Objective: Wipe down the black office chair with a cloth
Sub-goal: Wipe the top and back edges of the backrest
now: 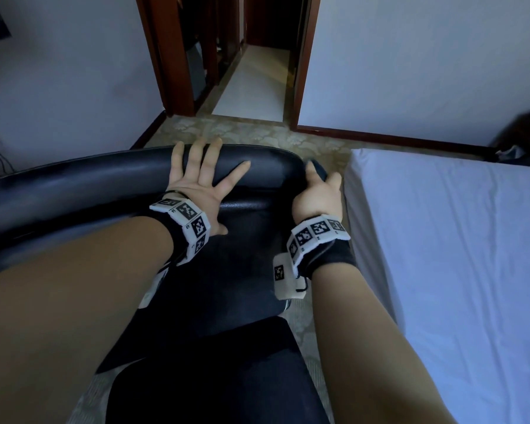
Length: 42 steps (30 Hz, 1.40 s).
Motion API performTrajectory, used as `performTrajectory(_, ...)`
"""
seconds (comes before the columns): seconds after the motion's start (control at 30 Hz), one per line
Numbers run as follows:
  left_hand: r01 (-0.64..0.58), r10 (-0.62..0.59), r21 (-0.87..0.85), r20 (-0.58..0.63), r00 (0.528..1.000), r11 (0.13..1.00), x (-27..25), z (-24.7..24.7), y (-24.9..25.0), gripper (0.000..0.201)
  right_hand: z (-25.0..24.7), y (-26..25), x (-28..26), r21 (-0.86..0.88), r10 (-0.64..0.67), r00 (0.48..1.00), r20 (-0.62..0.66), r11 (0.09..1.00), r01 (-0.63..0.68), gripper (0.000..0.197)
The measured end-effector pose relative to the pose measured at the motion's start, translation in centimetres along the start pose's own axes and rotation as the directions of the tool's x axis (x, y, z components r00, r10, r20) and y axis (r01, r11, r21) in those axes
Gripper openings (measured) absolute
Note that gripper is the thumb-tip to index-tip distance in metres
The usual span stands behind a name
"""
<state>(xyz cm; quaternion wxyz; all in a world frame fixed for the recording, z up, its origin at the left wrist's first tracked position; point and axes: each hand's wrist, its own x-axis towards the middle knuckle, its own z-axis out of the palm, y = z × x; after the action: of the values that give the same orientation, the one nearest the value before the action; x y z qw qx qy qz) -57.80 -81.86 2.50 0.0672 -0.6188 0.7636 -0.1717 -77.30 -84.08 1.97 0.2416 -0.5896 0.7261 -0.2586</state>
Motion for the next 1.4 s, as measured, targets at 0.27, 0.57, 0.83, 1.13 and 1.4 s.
performTrajectory(0.27,-0.012,0.012,-0.019,-0.005,1.0,1.0,0.3,0.4,0.0,0.125,0.3,-0.3,-1.6,0.116,-0.168,0.973,-0.157,0.975,0.188,0.059)
performTrajectory(0.57,-0.019,0.019,-0.017,-0.016,1.0,1.0,0.3,0.4,0.0,0.124,1.5,-2.0,0.1,-0.018,-0.22,0.97,-0.105,0.976,0.219,0.069)
performTrajectory(0.83,-0.074,0.075,0.023,-0.03,0.997,0.997,-0.1,0.4,-0.3,0.122,1.8,4.6,-1.5,0.128,-0.113,0.984,-0.138,0.983,0.131,0.053)
performTrajectory(1.13,-0.412,0.412,0.21,0.047,0.91,0.887,-0.7,1.9,1.3,0.091,4.5,4.6,-2.3,0.032,-0.422,0.884,-0.201,0.899,0.436,0.049)
performTrajectory(1.4,-0.404,0.412,0.224,0.013,0.911,0.887,0.1,2.7,1.3,0.097,8.9,9.3,-4.8,0.131,-0.175,0.984,-0.01,0.976,0.175,0.044)
